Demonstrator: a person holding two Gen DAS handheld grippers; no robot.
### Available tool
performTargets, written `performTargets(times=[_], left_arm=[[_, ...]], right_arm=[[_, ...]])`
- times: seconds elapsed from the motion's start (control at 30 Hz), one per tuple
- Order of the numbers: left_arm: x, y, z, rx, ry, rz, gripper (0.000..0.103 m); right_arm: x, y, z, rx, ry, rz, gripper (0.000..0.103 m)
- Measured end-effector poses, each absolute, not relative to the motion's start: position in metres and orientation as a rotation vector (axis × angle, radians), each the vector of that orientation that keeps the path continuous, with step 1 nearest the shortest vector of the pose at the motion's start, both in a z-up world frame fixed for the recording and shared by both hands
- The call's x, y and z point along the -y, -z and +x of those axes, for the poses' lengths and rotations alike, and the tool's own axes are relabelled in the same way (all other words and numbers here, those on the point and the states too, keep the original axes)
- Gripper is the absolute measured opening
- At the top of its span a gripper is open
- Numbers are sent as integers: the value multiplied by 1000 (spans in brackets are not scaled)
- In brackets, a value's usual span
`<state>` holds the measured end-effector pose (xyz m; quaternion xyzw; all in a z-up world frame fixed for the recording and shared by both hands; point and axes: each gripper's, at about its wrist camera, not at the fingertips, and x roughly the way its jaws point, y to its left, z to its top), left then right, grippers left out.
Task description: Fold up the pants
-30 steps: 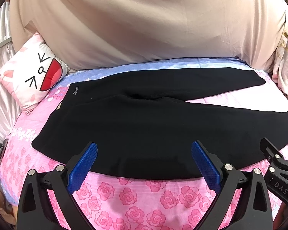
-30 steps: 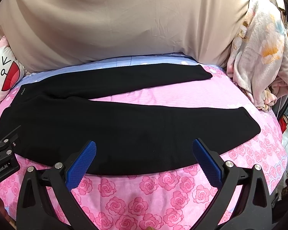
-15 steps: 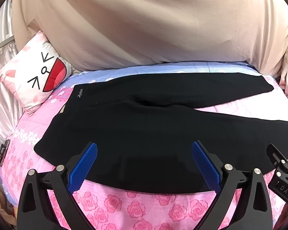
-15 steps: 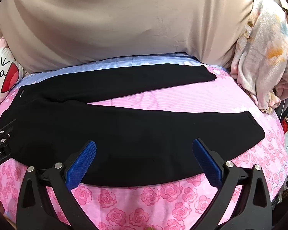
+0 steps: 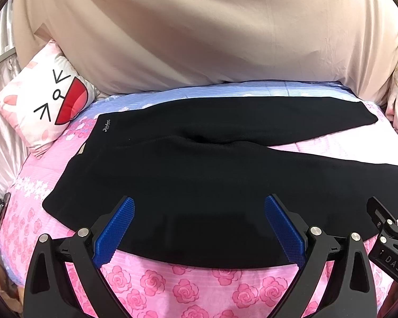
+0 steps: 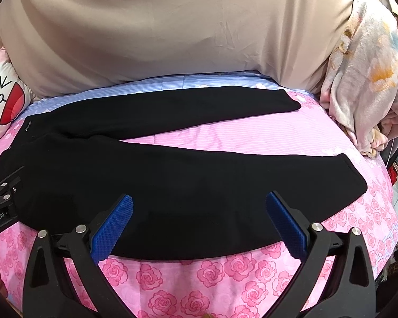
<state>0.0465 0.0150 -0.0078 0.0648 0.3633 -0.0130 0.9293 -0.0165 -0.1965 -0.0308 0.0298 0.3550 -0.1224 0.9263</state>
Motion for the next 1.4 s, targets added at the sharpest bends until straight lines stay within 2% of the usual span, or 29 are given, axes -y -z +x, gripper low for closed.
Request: performTargets(times=[0.57, 0.97, 1.23, 1.4], left_arm=[[-7, 7, 53, -745, 24, 145, 97], [-52, 9, 113, -766, -16, 98, 97], [-137, -6, 226, -759, -288, 141, 97], [-141, -3, 246, -752, -291, 130, 97]], right_arm=[[202, 34, -10, -736, 241, 64, 98], [231, 41, 34, -765, 210, 27, 98], [341, 17, 131, -742, 282, -75, 98], [446, 17, 202, -758, 302, -3, 98]])
